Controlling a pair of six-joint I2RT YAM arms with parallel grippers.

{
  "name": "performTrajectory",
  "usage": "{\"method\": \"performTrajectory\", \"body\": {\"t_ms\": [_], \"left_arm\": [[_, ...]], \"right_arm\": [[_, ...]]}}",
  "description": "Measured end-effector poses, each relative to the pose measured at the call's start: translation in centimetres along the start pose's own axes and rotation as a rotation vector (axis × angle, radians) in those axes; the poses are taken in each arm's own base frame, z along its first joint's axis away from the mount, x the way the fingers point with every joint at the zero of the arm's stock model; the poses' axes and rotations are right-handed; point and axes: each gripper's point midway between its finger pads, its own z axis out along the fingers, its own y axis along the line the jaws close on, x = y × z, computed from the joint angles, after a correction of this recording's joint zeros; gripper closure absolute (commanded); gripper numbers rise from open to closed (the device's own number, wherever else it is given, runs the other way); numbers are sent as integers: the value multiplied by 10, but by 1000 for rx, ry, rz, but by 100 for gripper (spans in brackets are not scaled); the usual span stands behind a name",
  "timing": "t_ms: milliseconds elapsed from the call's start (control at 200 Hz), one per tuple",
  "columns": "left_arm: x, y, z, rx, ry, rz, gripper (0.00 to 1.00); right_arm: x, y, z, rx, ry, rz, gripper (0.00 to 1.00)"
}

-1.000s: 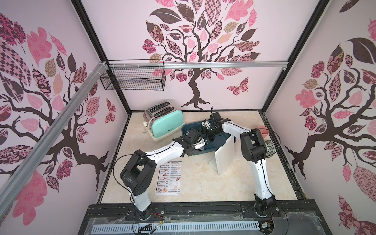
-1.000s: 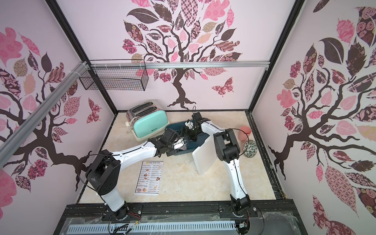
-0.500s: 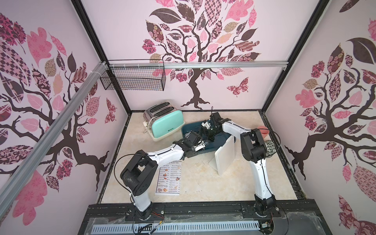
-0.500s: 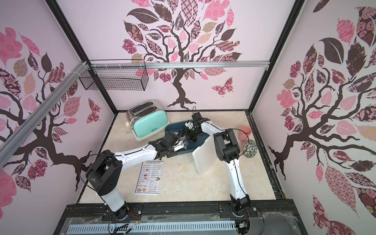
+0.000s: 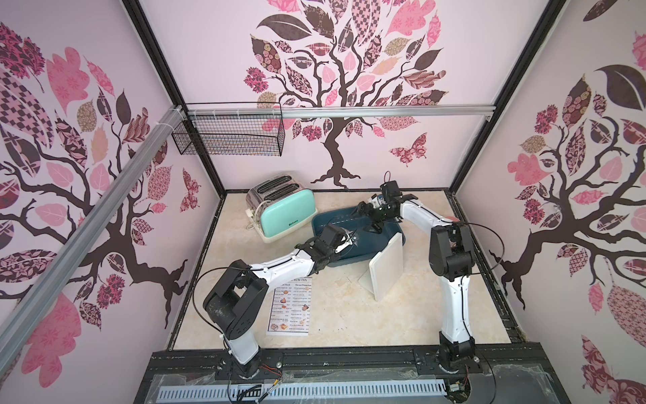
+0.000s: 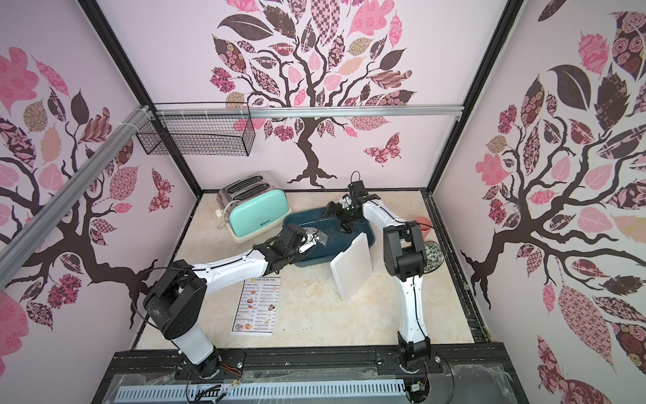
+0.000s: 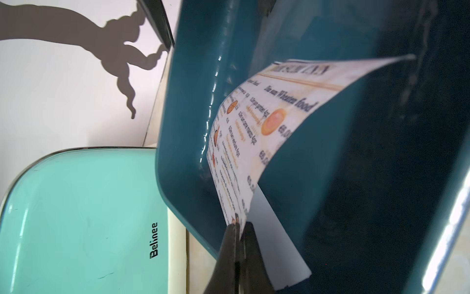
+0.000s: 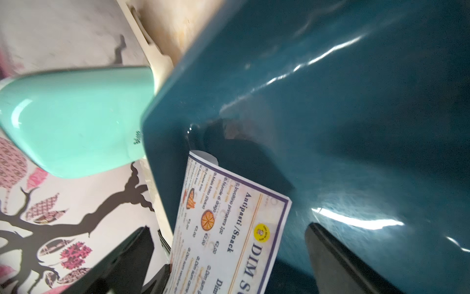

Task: Replace the menus in the menu holders
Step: Pick up the menu from the storage box.

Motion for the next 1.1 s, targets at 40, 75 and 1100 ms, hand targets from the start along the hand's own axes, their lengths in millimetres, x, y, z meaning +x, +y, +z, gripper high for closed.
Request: {"method": "performTrajectory", "body": {"t_ms": [40,75,1100], "left_arm": [[-4,5,-2,-16,-15,-25,100],[-8,10,-4,-29,-27,-45,100],[-86,79,-39,-129,-261,-362,100]], "right_arm": [[-8,6,-15,-4,-40,12,0],[-13,12,-29,-11,-75,20,0],[29,30,-113,-306,-186,566,1]]}}
